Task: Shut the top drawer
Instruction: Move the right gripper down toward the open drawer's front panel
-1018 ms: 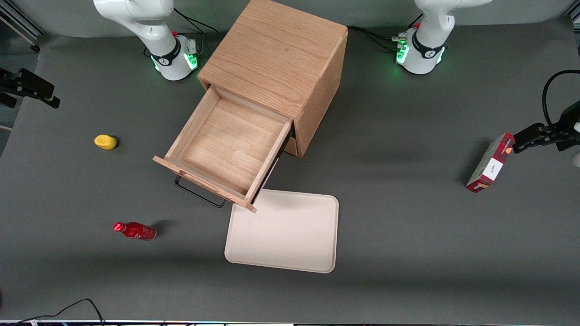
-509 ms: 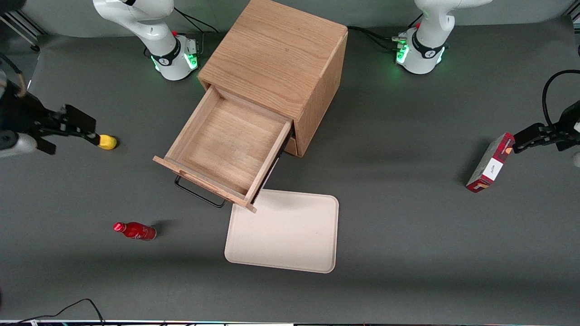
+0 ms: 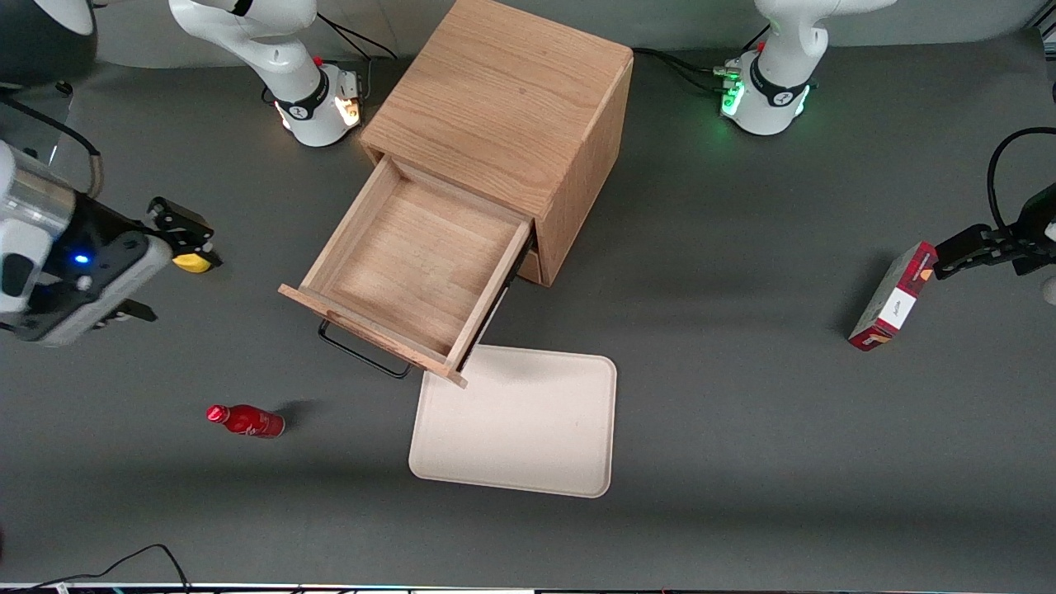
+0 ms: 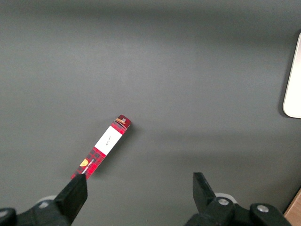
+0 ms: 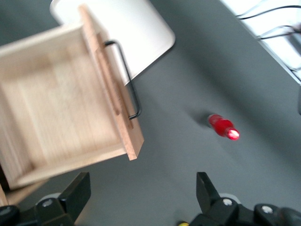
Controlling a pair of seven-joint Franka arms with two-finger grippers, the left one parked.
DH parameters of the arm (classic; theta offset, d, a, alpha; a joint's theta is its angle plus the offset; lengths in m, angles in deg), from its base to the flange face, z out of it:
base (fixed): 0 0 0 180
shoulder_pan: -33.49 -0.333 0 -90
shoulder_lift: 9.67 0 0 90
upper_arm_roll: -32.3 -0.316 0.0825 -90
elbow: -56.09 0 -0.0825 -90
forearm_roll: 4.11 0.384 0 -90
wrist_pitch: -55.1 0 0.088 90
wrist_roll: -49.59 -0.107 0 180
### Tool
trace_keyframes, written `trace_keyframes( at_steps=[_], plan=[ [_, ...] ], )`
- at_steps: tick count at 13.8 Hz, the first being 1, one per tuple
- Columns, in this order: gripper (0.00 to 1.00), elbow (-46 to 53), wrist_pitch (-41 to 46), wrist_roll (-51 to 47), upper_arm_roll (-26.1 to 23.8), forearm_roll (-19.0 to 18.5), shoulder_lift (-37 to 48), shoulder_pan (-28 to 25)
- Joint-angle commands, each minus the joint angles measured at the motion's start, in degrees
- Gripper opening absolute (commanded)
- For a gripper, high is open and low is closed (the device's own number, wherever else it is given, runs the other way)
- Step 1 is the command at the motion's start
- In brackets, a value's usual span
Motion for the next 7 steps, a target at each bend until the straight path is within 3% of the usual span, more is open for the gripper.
trace_keyframes(
  at_steps=[1,5,7],
  plan=[
    [1.00,0.39,1.23,4.69,-1.40,0.89,-2.41,0.51],
    [1.00,0.65,5.00,5.13,-1.22,5.54,-7.15,0.77],
    [1.00,1.71,5.89,7.05,-1.13,5.55,-10.40,0.77]
  ],
)
